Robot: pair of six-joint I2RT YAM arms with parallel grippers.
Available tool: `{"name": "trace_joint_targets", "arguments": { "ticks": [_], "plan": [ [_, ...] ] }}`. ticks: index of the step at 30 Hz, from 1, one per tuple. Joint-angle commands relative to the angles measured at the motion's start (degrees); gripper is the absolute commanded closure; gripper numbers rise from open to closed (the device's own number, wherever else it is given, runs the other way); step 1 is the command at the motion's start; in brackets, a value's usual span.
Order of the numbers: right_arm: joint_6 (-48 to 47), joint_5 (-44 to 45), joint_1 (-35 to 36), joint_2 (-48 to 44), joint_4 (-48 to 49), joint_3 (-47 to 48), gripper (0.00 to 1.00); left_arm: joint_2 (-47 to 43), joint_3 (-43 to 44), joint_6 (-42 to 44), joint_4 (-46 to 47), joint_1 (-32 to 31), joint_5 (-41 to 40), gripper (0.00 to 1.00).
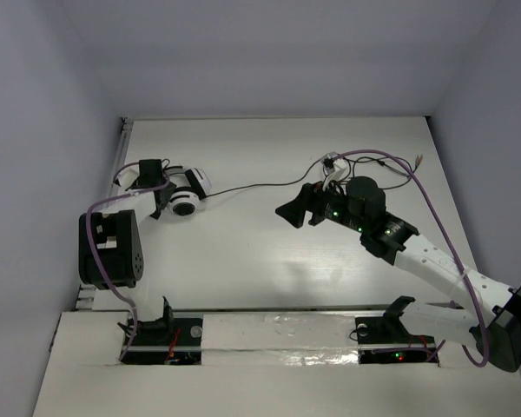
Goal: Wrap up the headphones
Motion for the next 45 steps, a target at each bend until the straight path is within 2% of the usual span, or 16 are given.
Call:
{"name": "trace_joint_targets", "arguments": {
  "ticks": [1, 5, 13, 16, 20, 21, 26, 29, 31, 36, 37, 39, 41, 42, 44, 45],
  "plan": [
    [-0.7, 0.5, 0.6, -0.7, 1.0, 0.3, 0.17, 2.2, 1.8, 0.2, -1.2, 0.3, -2.1, 0.38],
    [-0.7, 0.8, 0.6, -0.8, 0.8, 0.5, 0.17, 3.1, 1.7, 0.5, -0.7, 0.3, -2.9, 0.39],
    [-0.8, 1.4, 0.6, -1.9, 0.1, 0.2, 0.19, 3.8, 2.3, 3.4, -1.6, 0.3, -3.0, 0.12],
    [-0.8, 1.5, 0.6, -1.9, 0.2, 0.1, 0.19, 3.0, 3.4, 5.1, -1.1, 0.3, -3.6, 0.11],
    [-0.8, 1.1, 0.6, -1.6, 0.3, 0.3, 0.19, 7.0, 6.5, 5.4, -4.9, 0.3, -2.7, 0.19],
    [-0.8, 1.1, 0.6, -1.5, 0.3, 0.3, 0.19, 7.9, 6.5, 5.3, -4.8, 0.3, -2.5, 0.25],
    [-0.8, 0.6, 0.6, -1.5, 0.2, 0.2, 0.19, 9.7, 6.9, 5.1, -4.7, 1.6, -4.0, 0.32],
    [-0.8, 0.7, 0.6, -1.6, 0.3, 0.3, 0.19, 11.8, 8.1, 5.1, -5.3, 1.6, -3.9, 0.46],
    [-0.8, 0.6, 0.6, -1.5, 0.1, 0.5, 0.20, 12.5, 9.0, 5.5, -5.2, 1.6, -3.1, 0.61],
    [-0.8, 0.8, 0.6, -2.2, -0.5, 0.7, 0.20, 14.0, 10.3, 5.7, -5.5, 1.6, -1.8, 0.77],
    [-0.9, 1.1, 0.6, -2.5, -0.6, 0.6, 0.20, 14.0, 10.2, 5.8, -5.2, 1.6, -1.8, 0.83],
    [-1.0, 1.1, 0.6, -3.0, -0.7, 0.6, 0.28, 14.0, 10.2, 5.6, -5.1, 1.6, -1.4, 1.00],
    [-1.0, 1.0, 0.6, -3.2, -0.8, 0.8, 0.33, 13.7, 9.5, 5.8, -3.9, 1.6, -0.8, 1.00],
    [-1.0, 0.5, 0.6, -3.0, -0.9, 0.9, 0.46, 12.6, 9.0, 5.9, -3.4, 1.6, -0.3, 1.00],
    [-1.1, -0.1, 0.6, -2.8, -0.9, 1.0, 0.61, 10.9, 7.3, 6.5, -1.7, 1.6, 0.9, 1.00],
    [-1.4, -0.3, 0.6, -2.5, -0.7, 0.9, 0.84, 8.6, 6.6, 7.3, -1.4, 1.6, 2.1, 1.00]
  ]
}}
